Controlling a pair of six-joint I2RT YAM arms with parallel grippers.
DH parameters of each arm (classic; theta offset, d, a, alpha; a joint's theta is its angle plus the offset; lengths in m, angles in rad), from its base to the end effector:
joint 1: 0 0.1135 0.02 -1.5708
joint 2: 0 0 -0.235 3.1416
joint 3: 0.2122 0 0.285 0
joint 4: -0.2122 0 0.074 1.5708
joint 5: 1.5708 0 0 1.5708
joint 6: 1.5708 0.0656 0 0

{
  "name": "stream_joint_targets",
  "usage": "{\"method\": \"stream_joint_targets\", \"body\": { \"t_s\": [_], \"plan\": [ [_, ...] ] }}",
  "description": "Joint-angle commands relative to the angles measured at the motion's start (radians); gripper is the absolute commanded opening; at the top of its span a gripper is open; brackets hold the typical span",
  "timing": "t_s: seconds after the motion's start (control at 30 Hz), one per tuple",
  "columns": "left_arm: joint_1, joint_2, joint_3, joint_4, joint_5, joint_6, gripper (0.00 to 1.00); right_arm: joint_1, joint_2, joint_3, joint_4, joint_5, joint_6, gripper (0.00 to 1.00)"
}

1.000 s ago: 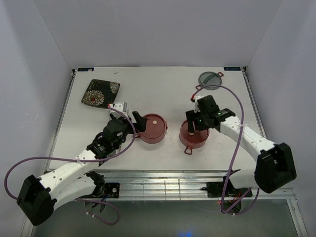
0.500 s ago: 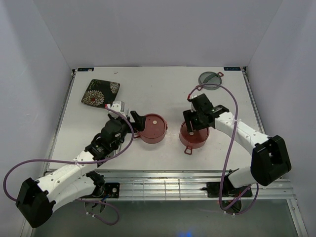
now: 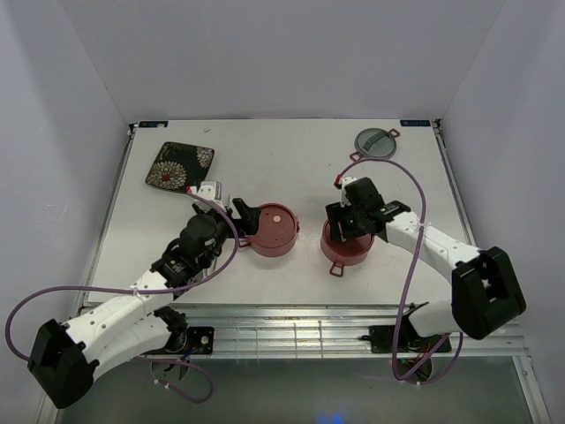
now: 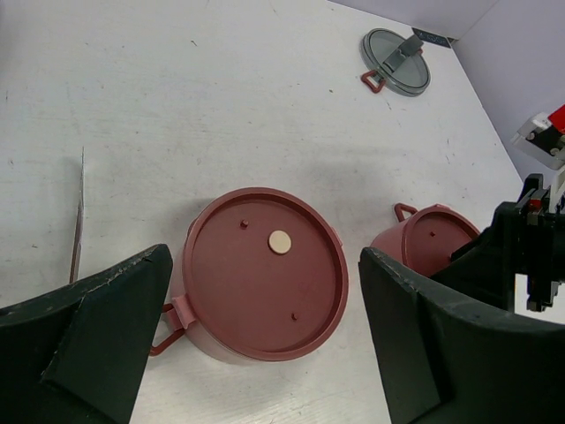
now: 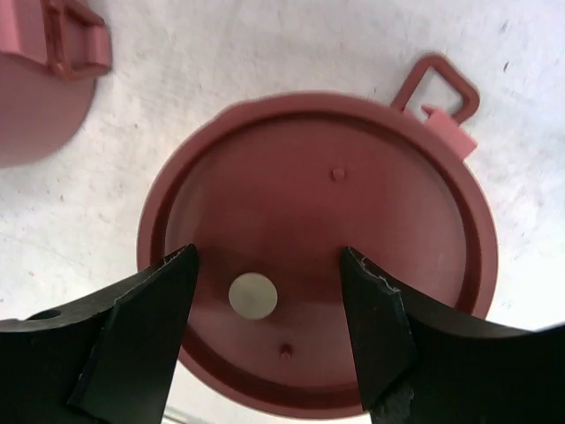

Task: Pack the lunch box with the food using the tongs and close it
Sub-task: Close the box lid on the packing box.

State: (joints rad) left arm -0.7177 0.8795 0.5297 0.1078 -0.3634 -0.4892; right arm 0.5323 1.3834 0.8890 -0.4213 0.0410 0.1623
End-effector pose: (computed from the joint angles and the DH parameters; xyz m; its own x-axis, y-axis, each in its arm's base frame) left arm 0.2292 -0.1691 0.2230 -0.3260 -0.2984 -0.8970 0.2283 0.8959 -0.3810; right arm 0.2900 0.1677 0.1544 -0.7528 -0.2560 -0.6065 -0.3688 0.9271 0.0664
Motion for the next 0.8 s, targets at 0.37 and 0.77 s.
{"method": "stream_joint_targets", "body": {
  "t_s": [0.37, 0.77],
  "plan": [
    [-0.006, -0.02, 0.001, 0.007, -0.008, 0.009, 0.98, -0.008, -0.007, 0.172, -0.171, 0.06, 0.0, 0.72],
    [-0.006, -0.01, 0.018, -0.007, 0.003, 0.001, 0.98, 0.005, -0.123, -0.074, -0.085, -0.051, 0.017, 0.7]
  ]
}}
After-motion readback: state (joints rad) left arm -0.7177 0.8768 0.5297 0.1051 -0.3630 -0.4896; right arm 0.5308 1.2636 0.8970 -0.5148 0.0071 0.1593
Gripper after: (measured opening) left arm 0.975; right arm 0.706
